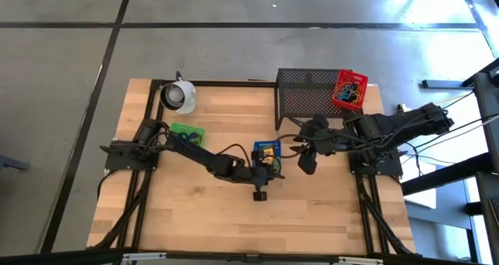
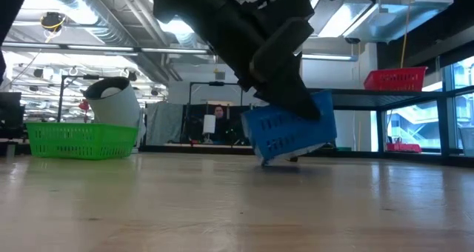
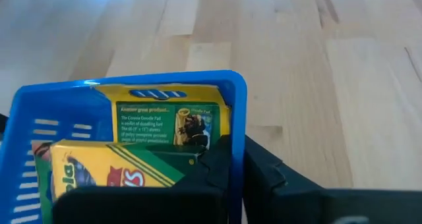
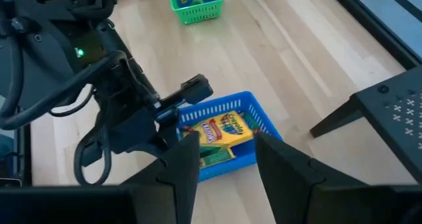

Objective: Pick & Place Office Desk Supplies
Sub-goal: Put the blue bin containing crayon boxes on the shelf

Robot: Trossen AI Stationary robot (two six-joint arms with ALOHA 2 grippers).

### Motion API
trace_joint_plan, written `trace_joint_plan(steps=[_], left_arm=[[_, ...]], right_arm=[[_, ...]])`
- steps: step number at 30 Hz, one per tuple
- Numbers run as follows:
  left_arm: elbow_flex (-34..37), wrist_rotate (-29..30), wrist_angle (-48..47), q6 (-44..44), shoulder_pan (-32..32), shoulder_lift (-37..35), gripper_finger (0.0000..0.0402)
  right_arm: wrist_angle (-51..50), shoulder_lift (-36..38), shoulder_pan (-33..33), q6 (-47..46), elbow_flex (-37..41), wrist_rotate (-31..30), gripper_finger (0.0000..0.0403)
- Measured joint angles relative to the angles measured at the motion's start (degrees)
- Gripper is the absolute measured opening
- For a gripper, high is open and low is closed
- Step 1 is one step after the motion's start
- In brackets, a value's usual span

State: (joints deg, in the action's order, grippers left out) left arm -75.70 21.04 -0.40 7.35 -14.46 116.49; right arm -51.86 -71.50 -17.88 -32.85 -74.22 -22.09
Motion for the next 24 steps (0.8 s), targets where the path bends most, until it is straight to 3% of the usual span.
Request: trace_joint_plan(steps=[8, 12, 17, 24], left_arm=[[0.0, 0.0, -0.1, 0.5, -0.1, -0.4, 0.0094], [0.0, -0.5, -3.4, 0.0, -0.7, -4.5, 0.0131], [-0.1, -0.6, -19.6, 4.7, -2.5, -12.8, 0.0152], [1.5, 2.4, -41.7, 18.1, -6.3, -21.8, 0.0141]], right_arm=[[0.0, 0.0, -0.5, -0.3, 0.0, 0.0, 0.015], [0.0, -0.8, -0.5, -1.3, 0.0, 0.1, 0.015], [0.0, -5.5, -2.0, -0.3, 0.0, 0.5, 0.015], [0.7, -16.5, -6.1, 7.2, 0.0, 2.9, 0.015]])
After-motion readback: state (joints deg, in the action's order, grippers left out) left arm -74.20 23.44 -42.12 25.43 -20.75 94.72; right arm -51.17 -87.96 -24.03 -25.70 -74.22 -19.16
